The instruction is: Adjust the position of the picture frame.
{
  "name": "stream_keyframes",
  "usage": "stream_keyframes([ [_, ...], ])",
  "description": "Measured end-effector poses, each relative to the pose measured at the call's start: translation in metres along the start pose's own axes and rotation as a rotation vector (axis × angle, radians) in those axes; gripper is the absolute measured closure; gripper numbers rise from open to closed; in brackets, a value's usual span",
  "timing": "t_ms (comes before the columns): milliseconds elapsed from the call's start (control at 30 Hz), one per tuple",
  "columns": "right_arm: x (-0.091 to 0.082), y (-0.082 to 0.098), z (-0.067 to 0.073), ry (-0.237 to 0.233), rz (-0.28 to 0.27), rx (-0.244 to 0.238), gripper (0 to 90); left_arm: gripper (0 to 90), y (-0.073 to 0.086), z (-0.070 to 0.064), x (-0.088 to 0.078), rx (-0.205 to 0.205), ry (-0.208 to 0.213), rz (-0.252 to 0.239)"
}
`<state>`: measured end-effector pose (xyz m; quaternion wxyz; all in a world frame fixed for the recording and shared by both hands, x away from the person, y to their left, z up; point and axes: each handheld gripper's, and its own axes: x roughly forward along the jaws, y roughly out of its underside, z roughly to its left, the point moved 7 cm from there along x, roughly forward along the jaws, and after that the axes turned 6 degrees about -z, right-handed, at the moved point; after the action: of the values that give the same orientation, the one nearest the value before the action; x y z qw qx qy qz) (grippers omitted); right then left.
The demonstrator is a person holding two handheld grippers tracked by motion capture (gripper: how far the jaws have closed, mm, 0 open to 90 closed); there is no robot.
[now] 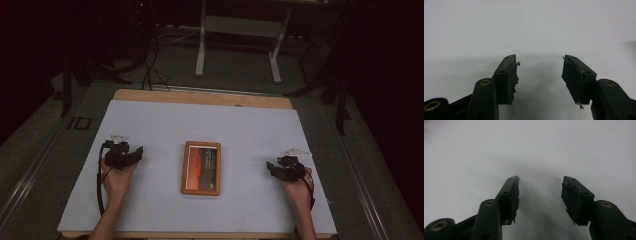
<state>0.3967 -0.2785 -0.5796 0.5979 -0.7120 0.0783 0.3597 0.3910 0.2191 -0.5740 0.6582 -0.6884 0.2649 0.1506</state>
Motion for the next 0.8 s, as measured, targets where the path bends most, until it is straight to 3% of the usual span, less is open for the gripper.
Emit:
stream_keyframes([
  [200,-0.005,-0.013,0.02,-0.064,-0.045,-0.012,47.7,47.4,-0.004,-0.026,-0.003,0.065,0.11,-0.014],
  [267,-0.005,-0.015,0.023,-0.073,-0.052,-0.018,47.7,47.5,-0.004,-0.026,-0.003,0.065,0.11,-0.014],
  [300,-0.005,-0.018,0.029,-0.089,-0.059,-0.019,47.7,48.2,-0.005,-0.038,-0.006,0.086,0.157,-0.02],
  [400,-0.005,-0.021,0.035,-0.108,-0.063,-0.022,47.5,50.4,-0.006,-0.048,-0.009,0.097,0.193,-0.024],
  [433,-0.004,-0.024,0.043,-0.134,-0.07,-0.023,47.4,51.4,-0.006,-0.06,-0.012,0.123,0.216,-0.025],
  [467,-0.004,-0.024,0.043,-0.134,-0.07,-0.023,47.4,52.1,-0.006,-0.06,-0.012,0.123,0.216,-0.025],
  [500,-0.003,-0.026,0.051,-0.152,-0.068,-0.035,47.4,53.7,-0.004,-0.072,-0.014,0.145,0.247,-0.021],
  [533,-0.003,-0.026,0.051,-0.152,-0.068,-0.035,47.4,54.6,-0.004,-0.072,-0.014,0.145,0.247,-0.021],
  [567,0.0,-0.027,0.06,-0.167,-0.062,-0.05,47.7,57.1,-0.002,-0.084,-0.015,0.162,0.283,-0.014],
  [633,0.002,-0.029,0.07,-0.185,-0.061,-0.062,48.8,61.4,0.001,-0.098,-0.015,0.191,0.314,-0.001],
  [733,0.004,-0.032,0.084,-0.222,-0.067,-0.071,54.3,68.5,0.005,-0.112,-0.014,0.233,0.348,0.014],
  [800,0.004,-0.035,0.096,-0.254,-0.095,-0.091,67.8,72.0,0.007,-0.119,-0.014,0.244,0.364,0.014],
])
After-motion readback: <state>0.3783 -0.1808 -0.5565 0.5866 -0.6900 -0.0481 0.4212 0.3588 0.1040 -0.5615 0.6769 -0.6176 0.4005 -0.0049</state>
